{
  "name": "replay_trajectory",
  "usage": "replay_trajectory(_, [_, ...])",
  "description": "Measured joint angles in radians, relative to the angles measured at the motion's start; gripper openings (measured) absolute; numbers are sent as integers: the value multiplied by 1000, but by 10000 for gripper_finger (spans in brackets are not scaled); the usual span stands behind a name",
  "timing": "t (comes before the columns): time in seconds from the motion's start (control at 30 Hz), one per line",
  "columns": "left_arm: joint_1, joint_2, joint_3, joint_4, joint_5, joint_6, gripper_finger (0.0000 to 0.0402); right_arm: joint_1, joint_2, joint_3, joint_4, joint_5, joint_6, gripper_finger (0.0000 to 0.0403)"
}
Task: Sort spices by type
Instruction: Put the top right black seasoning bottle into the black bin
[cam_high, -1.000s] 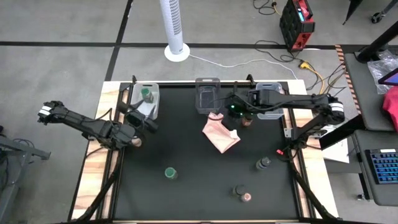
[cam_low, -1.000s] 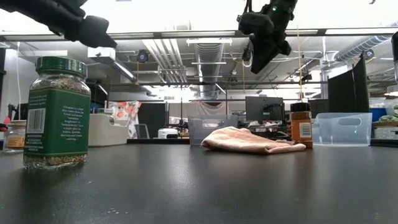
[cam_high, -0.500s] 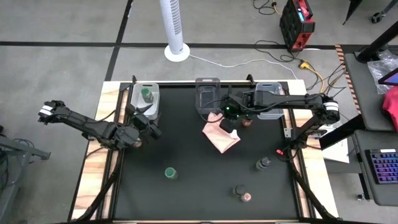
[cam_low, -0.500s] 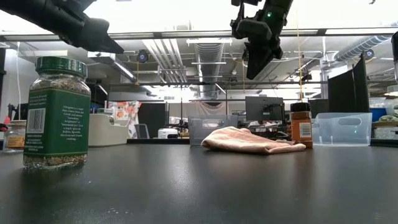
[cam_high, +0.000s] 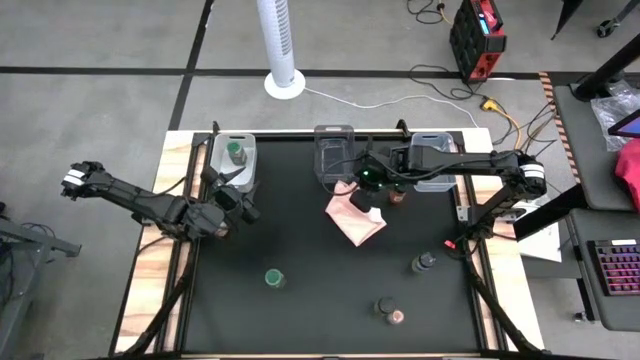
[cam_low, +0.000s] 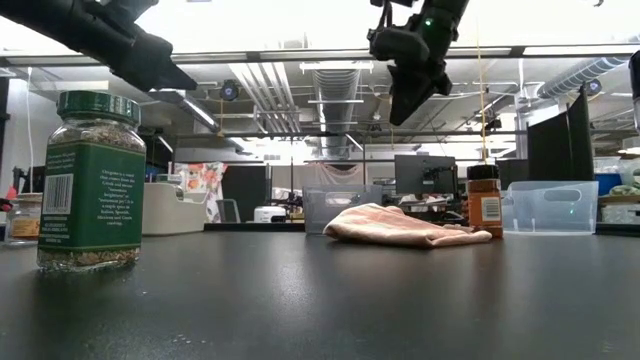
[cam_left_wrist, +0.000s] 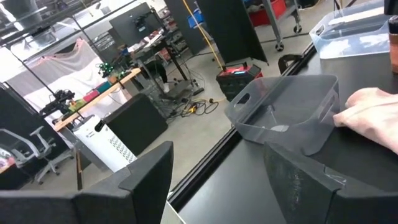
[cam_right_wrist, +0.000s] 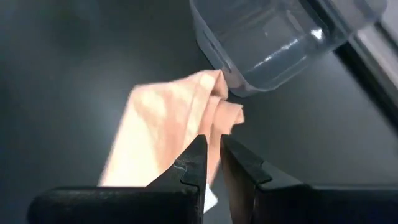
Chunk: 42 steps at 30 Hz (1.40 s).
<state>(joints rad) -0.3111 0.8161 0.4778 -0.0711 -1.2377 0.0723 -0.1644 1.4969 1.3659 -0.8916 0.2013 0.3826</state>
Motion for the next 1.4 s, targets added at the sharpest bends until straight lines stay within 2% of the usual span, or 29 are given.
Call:
replay_trajectory(0.07, [0, 0, 0, 0, 0, 0, 233, -15, 3, 0, -40, -36, 73, 46])
replay_trajectory(0.17, [0, 0, 0, 0, 0, 1, 233, -58, 6, 0, -163, -62, 97, 77])
replay_trajectory(0.4, [1, 0, 0, 4, 0, -2, 233, -169, -8, 0, -380, -94, 131, 201])
replay_trajectory(0.57, [1, 0, 0, 7, 0, -3, 233, -223, -8, 0, -442, -130, 118, 280])
replay_trajectory(0.73, [1, 0, 0, 6, 0, -3, 233, -253, -7, -7, -448, -149, 115, 328])
replay_trajectory(0.9, [1, 0, 0, 4, 0, -3, 233, -265, -7, -60, -433, -150, 115, 340])
replay_trajectory(1.4, [1, 0, 0, 4, 0, -3, 233, -266, -6, -174, -304, -157, 114, 318])
